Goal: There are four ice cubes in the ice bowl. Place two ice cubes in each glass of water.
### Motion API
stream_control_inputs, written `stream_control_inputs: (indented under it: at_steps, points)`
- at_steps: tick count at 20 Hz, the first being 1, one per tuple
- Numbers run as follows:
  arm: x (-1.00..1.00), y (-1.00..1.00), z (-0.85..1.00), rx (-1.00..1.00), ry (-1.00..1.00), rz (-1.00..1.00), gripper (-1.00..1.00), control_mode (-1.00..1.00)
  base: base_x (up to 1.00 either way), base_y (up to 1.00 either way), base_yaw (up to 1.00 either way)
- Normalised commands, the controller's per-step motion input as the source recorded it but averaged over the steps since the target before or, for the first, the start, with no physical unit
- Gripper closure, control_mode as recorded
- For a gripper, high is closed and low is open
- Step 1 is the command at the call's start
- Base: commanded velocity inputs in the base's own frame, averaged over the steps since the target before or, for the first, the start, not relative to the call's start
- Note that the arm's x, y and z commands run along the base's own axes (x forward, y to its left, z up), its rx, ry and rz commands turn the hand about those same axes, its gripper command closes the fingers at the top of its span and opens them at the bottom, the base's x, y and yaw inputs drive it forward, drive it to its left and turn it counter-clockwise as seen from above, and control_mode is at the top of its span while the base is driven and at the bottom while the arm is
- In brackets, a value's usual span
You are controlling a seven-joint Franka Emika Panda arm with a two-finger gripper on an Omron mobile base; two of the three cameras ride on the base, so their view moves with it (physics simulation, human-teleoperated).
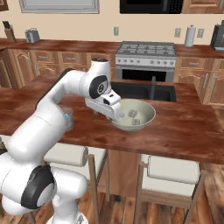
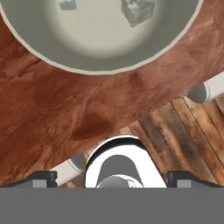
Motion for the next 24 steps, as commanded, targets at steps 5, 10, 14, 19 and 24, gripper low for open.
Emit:
stream_control_inputs:
  at_steps: [5,10,14,19,24]
  points:
    - [0.0,-0.41,0.0,0.27,-0.15,0.0,-1.0,-1.0,0.0,0.0,0.0]
    - [0.09,0.0,0.0,0.11,-0.19,0.06,-1.0,-1.0,0.0,0.0,0.0]
    - [0.15,0.07,0.0,0.01,-0.15,0.12,-1.0,-1.0,0.0,0.0,0.0]
    - [0.29,0.16,-0.06,0.0,-0.03,0.15,-1.0,-1.0,0.0,0.0,0.0]
    - [0.34,0.01,0.0,0.0,0.0,0.1,-1.0,-1.0,0.0,0.0,0.0]
